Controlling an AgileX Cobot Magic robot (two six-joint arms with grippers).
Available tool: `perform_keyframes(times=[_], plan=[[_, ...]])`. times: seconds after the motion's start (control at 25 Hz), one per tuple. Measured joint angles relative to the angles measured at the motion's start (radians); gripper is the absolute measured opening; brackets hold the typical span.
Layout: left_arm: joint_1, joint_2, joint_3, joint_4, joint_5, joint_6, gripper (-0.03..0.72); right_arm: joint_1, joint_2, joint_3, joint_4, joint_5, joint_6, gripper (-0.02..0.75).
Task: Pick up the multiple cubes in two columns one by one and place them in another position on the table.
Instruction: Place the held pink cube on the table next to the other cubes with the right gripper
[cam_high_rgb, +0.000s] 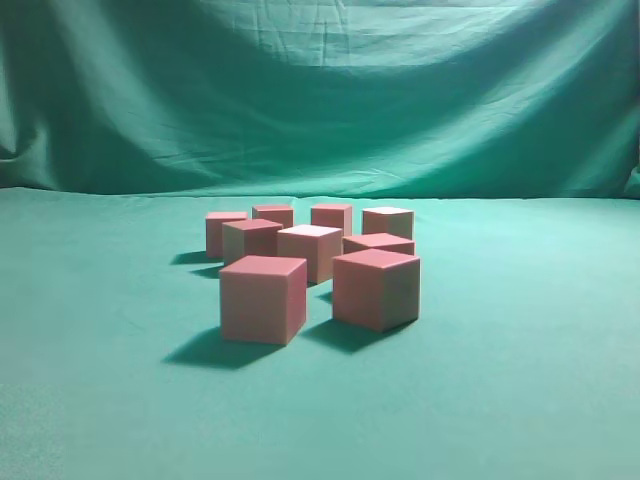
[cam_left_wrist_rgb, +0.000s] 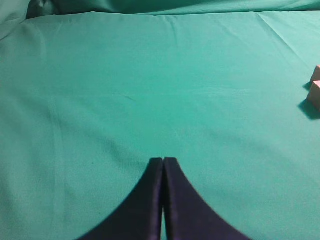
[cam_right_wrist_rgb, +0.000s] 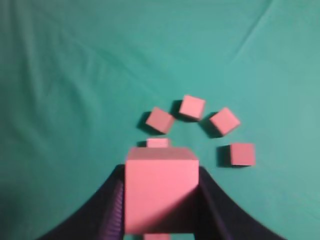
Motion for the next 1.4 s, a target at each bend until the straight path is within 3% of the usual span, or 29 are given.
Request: perform_keyframes(times=[0.28,0.52,0.84,1.2,1.4], plan=[[0.000,0.000,0.000,0.000,0.000,0.000,0.000,0.285,-0.002,0.114,0.017,-0.004,0.005,0.261],[0.000,0.000,0.000,0.000,0.000,0.000,0.000,0.461,0.011,0.244,-0.022,-0.130,0.005,0.261],[0.000,0.000,0.000,0.000,0.000,0.000,0.000,0.495,0.180,0.264,-0.079,-0.188,0.065,0.261],[0.000,0.000,0.000,0.000,0.000,0.000,0.000,0.530,0.272,0.265,-0.369,-0.196,0.264,0.261],[0.000,0.000,0.000,0.000,0.000,0.000,0.000,0.547,0.297,0.265,-0.443,-0.205,0.400,0.261]])
